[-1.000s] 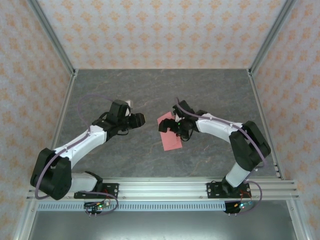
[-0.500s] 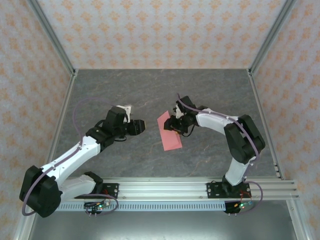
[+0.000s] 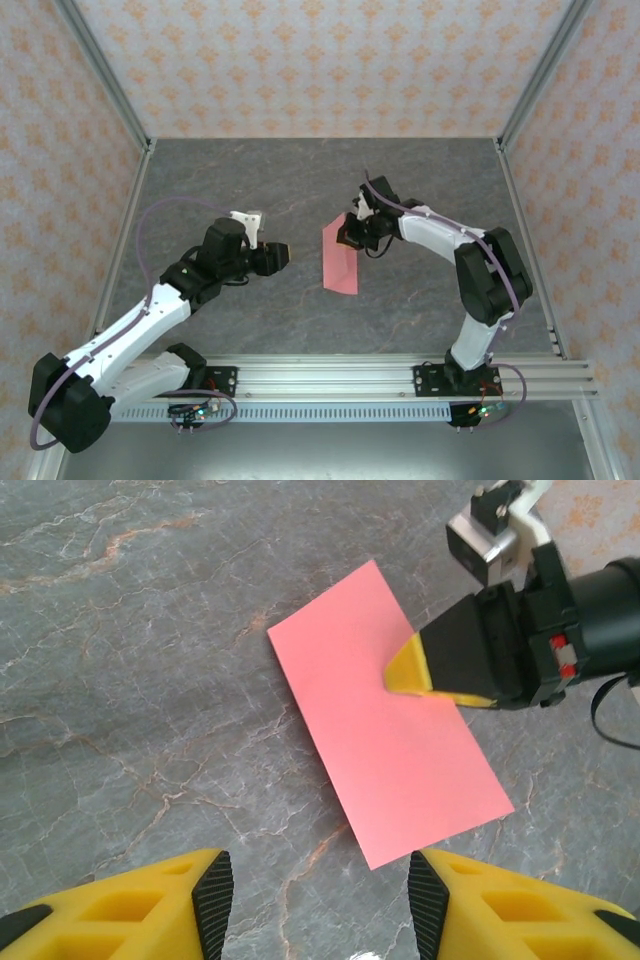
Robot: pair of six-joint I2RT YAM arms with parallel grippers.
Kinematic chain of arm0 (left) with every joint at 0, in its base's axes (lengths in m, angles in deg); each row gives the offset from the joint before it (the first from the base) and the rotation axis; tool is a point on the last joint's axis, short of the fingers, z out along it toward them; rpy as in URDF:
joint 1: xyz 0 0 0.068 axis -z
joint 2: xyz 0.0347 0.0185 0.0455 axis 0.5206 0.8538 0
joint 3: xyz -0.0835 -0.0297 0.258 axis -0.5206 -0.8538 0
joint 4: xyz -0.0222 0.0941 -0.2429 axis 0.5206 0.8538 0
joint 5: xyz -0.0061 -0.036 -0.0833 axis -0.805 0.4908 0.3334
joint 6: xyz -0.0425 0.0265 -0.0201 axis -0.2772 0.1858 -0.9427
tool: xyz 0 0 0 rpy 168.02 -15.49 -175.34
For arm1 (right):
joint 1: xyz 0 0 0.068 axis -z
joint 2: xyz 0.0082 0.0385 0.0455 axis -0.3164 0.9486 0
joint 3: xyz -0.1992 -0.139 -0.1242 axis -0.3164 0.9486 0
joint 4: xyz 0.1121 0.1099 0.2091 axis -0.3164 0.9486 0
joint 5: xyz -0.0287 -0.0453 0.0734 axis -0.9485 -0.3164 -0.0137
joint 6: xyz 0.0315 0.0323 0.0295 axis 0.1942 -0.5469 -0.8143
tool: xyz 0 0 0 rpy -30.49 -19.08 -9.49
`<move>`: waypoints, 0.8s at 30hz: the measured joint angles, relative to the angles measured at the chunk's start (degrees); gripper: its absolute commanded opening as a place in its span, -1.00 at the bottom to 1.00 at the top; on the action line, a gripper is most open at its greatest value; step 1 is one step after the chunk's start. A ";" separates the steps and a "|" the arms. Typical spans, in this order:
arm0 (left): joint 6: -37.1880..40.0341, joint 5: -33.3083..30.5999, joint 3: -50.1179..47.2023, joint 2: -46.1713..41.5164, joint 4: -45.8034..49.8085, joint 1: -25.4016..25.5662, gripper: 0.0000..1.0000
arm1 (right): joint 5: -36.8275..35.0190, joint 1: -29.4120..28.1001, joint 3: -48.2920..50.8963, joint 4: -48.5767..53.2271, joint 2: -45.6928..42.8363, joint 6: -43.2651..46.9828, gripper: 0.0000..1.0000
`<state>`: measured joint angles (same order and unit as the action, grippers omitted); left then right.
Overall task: Fold a paper plane with a square sheet of paper (fold left side to right side)
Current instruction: Fold the triangle a second time at the center of the table.
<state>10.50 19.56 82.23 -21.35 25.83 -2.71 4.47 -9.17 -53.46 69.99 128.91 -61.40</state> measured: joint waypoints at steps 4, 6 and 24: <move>0.44 0.00 0.02 0.00 0.57 0.57 0.06 | 0.22 0.02 -0.76 0.00 -0.59 -0.20 -1.00; 0.81 -0.02 0.02 0.00 0.68 0.94 0.07 | 0.26 0.02 -0.85 0.02 -0.61 -0.22 -1.00; 7.28 -5.99 3.39 4.50 1.70 16.02 0.20 | -0.96 0.02 1.73 -0.17 -0.09 -3.17 -0.43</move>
<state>17.78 13.57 85.62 -16.85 27.54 13.31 3.51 -9.15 -51.73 69.81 128.83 -64.57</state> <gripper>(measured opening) 0.586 0.280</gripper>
